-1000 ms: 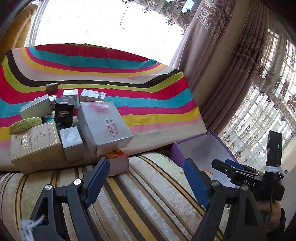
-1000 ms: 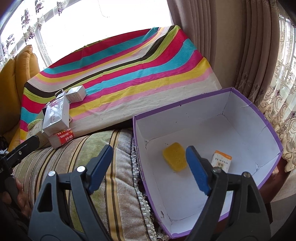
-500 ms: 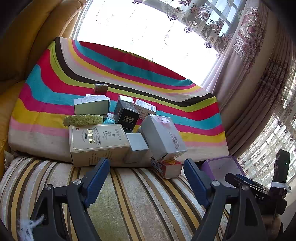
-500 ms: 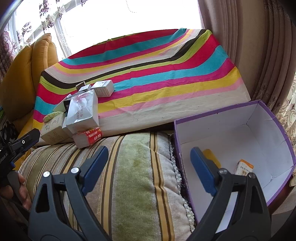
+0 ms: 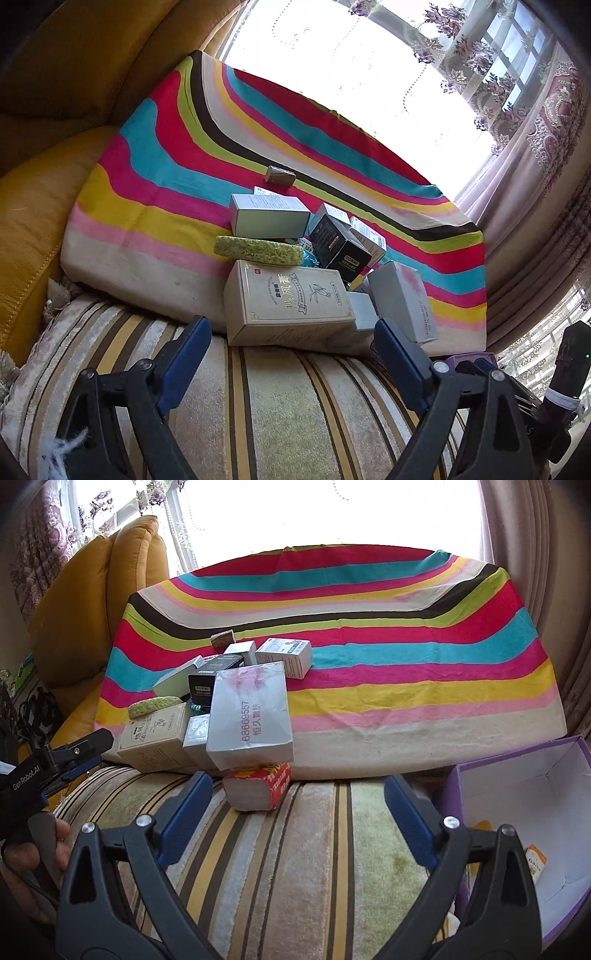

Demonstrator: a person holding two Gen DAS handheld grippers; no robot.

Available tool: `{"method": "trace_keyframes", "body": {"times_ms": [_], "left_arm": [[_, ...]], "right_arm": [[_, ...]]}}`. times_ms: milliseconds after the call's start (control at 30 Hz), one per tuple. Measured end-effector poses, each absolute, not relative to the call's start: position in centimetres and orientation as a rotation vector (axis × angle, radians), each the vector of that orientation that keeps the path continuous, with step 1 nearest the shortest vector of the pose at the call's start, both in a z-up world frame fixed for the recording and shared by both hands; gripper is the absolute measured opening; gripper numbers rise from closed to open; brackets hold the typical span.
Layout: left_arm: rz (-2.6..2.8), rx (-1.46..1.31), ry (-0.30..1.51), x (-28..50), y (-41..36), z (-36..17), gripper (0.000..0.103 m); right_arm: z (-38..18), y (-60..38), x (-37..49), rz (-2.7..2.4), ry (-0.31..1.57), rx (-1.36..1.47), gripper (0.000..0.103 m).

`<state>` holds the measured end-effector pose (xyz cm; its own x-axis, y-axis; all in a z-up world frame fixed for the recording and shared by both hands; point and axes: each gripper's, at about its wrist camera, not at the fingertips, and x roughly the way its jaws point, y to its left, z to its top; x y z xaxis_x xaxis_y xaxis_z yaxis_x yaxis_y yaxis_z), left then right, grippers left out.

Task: Organize objects
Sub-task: 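Move both open tools back to the pile on the cloth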

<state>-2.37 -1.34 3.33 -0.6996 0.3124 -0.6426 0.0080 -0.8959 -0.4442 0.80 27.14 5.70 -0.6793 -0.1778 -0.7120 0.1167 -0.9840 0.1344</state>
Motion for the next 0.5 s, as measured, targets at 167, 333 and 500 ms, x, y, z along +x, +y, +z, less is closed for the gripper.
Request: {"method": "trace_keyframes", "body": {"times_ms": [167,333,500], "left_arm": [[2.711,-1.155,-0.622,-4.5,-2.1,3.2,0.095],[2.719,-1.188,-0.596,-6.8,-2.3,2.8,0.097],[2.705,-1.238,-0.583,-9.2,-2.4,2.1,0.100]], "right_arm": [[5.7,25.4,-1.0,-2.712,-0.069,1.165,0.096],[5.3,24.2,-2.8,-2.689,-0.033,1.173,0.096],[4.9,23.2,-4.4,-2.672,-0.007,1.192,0.096]]}}
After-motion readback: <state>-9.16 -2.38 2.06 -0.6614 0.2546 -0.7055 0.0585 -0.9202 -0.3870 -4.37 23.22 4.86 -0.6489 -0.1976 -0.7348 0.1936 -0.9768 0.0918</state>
